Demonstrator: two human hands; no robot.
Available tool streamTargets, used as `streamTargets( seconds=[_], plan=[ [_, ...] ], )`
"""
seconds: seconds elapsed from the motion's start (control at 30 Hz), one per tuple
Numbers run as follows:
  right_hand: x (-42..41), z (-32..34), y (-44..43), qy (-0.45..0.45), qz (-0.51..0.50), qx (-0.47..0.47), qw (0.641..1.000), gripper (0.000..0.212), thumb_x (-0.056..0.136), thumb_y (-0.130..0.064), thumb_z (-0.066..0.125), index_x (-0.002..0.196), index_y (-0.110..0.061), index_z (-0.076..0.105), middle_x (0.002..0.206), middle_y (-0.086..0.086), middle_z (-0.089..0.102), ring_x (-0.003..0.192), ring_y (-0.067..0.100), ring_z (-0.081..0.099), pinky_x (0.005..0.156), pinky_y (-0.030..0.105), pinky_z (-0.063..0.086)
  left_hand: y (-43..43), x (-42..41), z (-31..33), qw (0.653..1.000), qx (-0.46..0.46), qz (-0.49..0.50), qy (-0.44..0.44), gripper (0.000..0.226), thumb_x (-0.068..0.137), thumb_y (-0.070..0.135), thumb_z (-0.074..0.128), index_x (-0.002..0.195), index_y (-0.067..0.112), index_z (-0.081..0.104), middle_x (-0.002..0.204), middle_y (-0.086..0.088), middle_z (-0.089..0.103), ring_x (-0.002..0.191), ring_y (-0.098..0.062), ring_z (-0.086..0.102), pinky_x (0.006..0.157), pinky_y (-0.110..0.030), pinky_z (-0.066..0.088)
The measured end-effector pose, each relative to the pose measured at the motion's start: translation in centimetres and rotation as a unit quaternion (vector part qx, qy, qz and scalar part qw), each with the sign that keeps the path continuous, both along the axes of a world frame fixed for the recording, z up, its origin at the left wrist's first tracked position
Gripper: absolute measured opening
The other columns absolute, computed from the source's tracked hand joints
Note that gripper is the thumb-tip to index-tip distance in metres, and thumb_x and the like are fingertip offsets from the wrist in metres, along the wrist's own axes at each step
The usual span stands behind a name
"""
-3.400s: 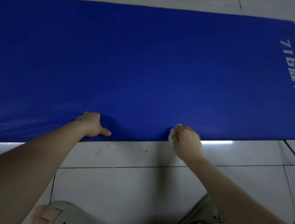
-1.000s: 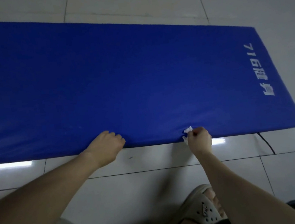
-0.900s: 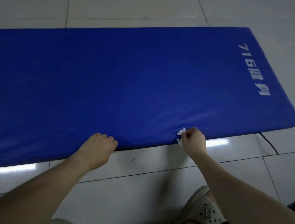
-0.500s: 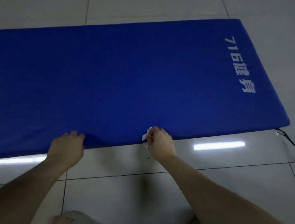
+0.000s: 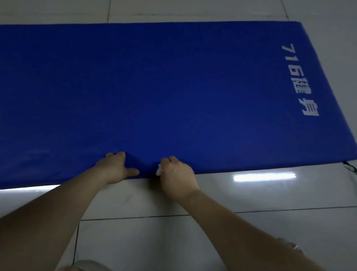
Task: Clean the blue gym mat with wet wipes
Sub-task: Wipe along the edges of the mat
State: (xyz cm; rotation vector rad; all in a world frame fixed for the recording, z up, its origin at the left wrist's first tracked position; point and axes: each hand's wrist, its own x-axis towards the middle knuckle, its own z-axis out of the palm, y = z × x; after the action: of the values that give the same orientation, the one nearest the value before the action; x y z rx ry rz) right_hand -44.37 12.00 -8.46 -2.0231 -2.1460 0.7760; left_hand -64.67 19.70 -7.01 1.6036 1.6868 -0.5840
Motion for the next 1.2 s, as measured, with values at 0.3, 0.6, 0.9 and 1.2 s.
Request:
streamTargets(
  seconds=[0.3,0.6,0.9,1.2],
  plan=[
    [9.9,0.3,-3.7,0.061,-0.333,0.027,0.941,0.021,0.103,-0.026,0.053,0.091,-0.015,0.066,0.097,0.001,0.07,0.093,0.021,0.066,0.078,0.03,0.051,-0.1,0.3,0.0,1.0,0.005,-0.008,-0.002,0.068,0.088,0.065,0.064,0.133,0.018,0.044,0.146,-0.012,0.038,0.123,-0.028,0.049,0.105,-0.042,0.045],
    [-5.2,0.1,-0.6,0.103,-0.062,-0.015,0.993,0.017,0.101,-0.017,0.051,0.104,-0.01,0.065,0.101,0.011,0.063,0.086,0.029,0.062,0.074,0.038,0.05,0.2,0.5,-0.1,0.999,0.008,-0.023,0.037,0.075,0.086,0.07,0.062,0.131,0.013,0.043,0.147,-0.017,0.038,0.115,-0.034,0.054,0.094,-0.045,0.05],
    [10.5,0.5,-2.1,-0.034,-0.23,0.014,0.973,0.017,0.1,-0.027,0.051,0.09,-0.014,0.05,0.091,0.005,0.061,0.078,0.027,0.061,0.062,0.032,0.039,0.1,0.5,0.3,1.0,-0.005,-0.003,0.004,0.073,0.087,0.066,0.064,0.139,0.019,0.043,0.146,-0.011,0.039,0.122,-0.029,0.049,0.106,-0.043,0.046],
    [2.7,-0.1,-2.1,0.057,-0.245,0.023,0.968,0.021,0.104,-0.024,0.048,0.103,-0.01,0.063,0.103,0.007,0.066,0.093,0.024,0.064,0.073,0.026,0.041,0.2,0.5,0.1,1.0,-0.005,-0.01,0.025,0.081,0.087,0.068,0.063,0.146,0.017,0.037,0.152,-0.013,0.035,0.125,-0.031,0.049,0.102,-0.042,0.048]
  ],
)
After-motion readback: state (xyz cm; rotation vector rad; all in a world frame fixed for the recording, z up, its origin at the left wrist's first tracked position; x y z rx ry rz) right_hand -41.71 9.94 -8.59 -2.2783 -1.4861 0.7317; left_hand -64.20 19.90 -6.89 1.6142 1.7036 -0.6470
